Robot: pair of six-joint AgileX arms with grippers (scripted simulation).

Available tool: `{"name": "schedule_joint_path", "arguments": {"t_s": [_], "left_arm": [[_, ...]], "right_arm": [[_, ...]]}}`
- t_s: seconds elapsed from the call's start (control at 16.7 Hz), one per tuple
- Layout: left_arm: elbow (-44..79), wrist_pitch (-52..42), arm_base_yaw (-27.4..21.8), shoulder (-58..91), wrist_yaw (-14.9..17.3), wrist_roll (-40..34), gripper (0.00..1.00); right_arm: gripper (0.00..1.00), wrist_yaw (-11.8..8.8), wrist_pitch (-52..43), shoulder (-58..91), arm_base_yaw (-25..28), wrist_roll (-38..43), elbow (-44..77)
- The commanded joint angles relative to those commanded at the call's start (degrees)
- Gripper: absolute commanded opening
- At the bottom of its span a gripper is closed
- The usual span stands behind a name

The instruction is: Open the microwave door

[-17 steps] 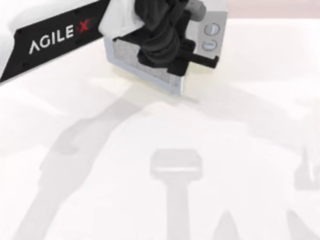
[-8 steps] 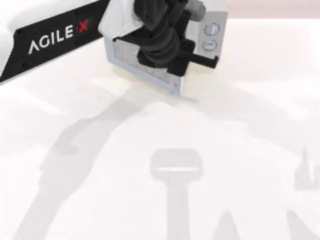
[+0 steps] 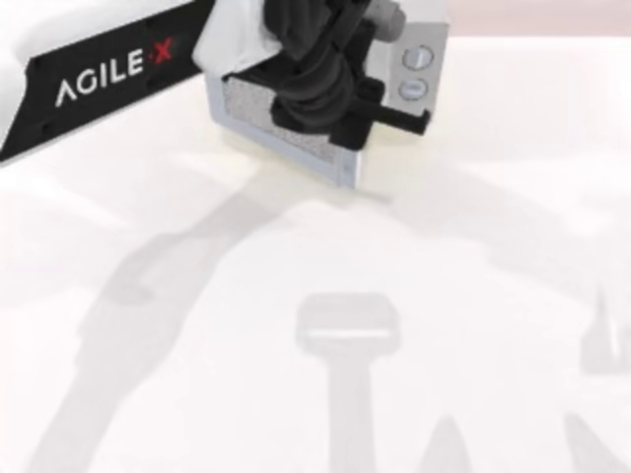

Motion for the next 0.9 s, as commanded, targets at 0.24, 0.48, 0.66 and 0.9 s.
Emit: {"name": "schedule_joint_path", "arguments": {"t_s": [0.24,0.48,0.66,0.9], "left_arm": [[0.0,0.0,0.0,0.0,0.0,0.0,0.0],[-0.21,-0.01,-0.37,0.23,0.33,-0.23,0.0],[-1.96,0.73,0.22,-1.21,1.26,1.65,0.0],[-6.49,2.43,1.69,-4.56,3.86,6.66,0.0]], "right_arm": [[1.0,0.0,0.0,0.0,0.0,0.0,0.0],[1.0,0.0,0.0,0.0,0.0,0.0,0.0],[1.0,0.0,0.0,0.0,0.0,0.0,0.0],[1.0,0.0,0.0,0.0,0.0,0.0,0.0]]}}
